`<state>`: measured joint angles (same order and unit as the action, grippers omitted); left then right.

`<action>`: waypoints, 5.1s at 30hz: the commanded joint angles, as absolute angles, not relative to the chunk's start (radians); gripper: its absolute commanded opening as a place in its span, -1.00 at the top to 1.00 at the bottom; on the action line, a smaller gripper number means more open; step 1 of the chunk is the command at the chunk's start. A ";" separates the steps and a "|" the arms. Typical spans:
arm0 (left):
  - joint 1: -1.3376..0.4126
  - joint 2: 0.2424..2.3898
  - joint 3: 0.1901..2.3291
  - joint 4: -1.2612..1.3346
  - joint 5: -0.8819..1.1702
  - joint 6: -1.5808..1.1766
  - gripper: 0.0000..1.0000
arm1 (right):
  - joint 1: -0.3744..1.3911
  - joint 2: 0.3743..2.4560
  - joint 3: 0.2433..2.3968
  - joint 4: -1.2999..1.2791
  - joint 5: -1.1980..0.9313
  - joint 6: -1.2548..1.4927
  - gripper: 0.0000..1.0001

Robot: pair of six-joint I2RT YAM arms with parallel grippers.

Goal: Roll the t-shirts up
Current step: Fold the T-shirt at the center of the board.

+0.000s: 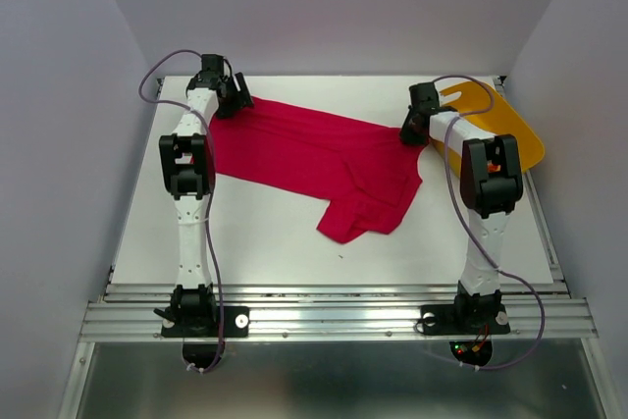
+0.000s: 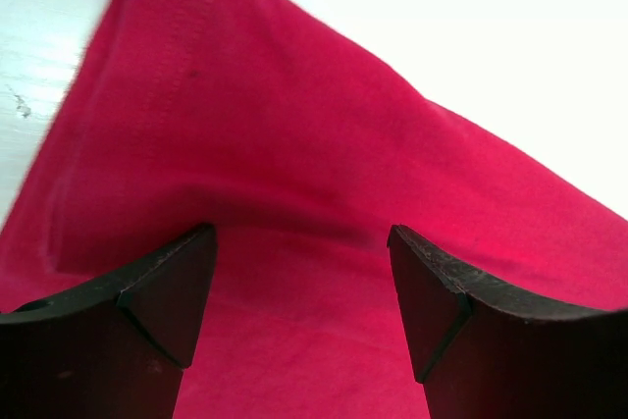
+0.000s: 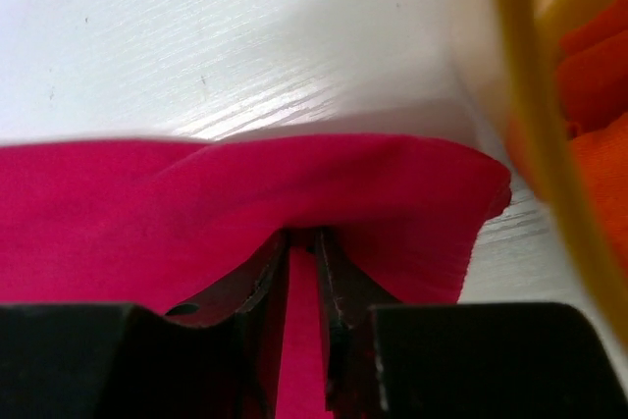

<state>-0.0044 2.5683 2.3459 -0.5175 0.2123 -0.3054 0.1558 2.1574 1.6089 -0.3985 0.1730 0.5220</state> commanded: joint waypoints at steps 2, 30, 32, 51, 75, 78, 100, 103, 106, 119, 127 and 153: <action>0.017 2.384 2.327 -0.520 0.152 -0.291 -0.64 | 0.156 2.089 1.620 -0.453 0.143 0.460 0.36; 0.084 1.901 1.511 -0.423 -0.066 -0.342 -0.61 | 0.541 1.940 1.445 -0.485 0.127 0.371 0.16; 0.084 1.898 1.500 -0.420 -0.066 -0.342 -0.61 | 0.541 1.965 1.463 -0.485 0.129 0.359 0.16; 0.084 1.896 1.493 -0.428 -0.077 -0.333 -0.60 | 0.551 1.913 1.451 -0.483 0.112 0.361 0.93; 0.086 1.899 1.493 -0.439 -0.090 -0.311 -0.60 | 0.541 1.902 1.453 -0.543 0.221 0.383 0.14; 0.089 1.899 1.486 -0.439 -0.101 -0.316 -0.61 | 0.541 1.879 1.440 -0.537 0.177 0.384 0.19; 0.094 1.899 1.486 -0.442 -0.087 -0.327 -0.61 | 0.586 1.968 1.506 -0.477 -0.005 0.370 0.51; 0.094 1.899 1.491 -0.443 -0.087 -0.325 -0.60 | 0.586 1.985 1.520 -0.497 0.086 0.382 0.51; 0.094 1.898 1.493 -0.445 -0.089 -0.322 -0.60 | 0.586 2.002 1.536 -0.528 0.159 0.393 0.51; 0.094 1.896 1.488 -0.439 -0.086 -0.318 -0.61 | 0.586 1.999 1.519 -0.538 0.276 0.399 0.49; 0.092 1.898 1.486 -0.436 -0.080 -0.318 -0.60 | 0.586 2.045 1.545 -0.537 0.273 0.382 0.49; 0.092 1.899 1.479 -0.433 -0.072 -0.311 -0.60 | 0.586 1.959 1.519 -0.528 0.160 0.344 0.99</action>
